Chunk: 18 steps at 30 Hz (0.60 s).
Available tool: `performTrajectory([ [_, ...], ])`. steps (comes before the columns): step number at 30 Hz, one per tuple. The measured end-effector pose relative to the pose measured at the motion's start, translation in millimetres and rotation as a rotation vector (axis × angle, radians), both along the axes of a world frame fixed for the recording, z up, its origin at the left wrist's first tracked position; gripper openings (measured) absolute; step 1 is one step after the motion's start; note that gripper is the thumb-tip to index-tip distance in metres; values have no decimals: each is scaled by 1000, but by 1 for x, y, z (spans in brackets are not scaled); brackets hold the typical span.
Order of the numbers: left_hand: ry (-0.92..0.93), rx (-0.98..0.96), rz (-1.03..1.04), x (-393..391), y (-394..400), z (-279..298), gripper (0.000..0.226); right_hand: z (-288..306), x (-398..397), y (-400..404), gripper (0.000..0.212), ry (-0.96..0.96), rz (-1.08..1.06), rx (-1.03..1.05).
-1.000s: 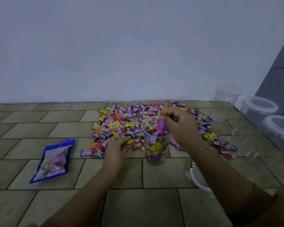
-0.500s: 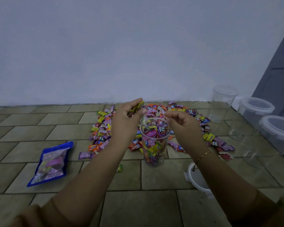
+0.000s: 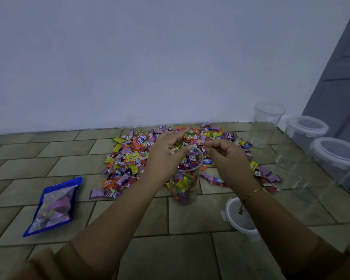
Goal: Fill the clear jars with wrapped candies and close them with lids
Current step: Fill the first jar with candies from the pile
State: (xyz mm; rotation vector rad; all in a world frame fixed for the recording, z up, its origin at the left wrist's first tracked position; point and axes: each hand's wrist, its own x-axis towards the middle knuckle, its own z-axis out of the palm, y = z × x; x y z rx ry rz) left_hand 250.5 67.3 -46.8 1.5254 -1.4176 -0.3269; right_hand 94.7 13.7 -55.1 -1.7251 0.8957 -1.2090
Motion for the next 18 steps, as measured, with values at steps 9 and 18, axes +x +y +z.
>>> performTrajectory([
  [9, 99, -40, 62, 3, 6, -6, 38, -11, -5, -12, 19, 182, -104, 5],
  [18, 230, -87, 200, 27, 16, -15, 30, -48, -12, -41, 43, 1155, -41, 57],
])
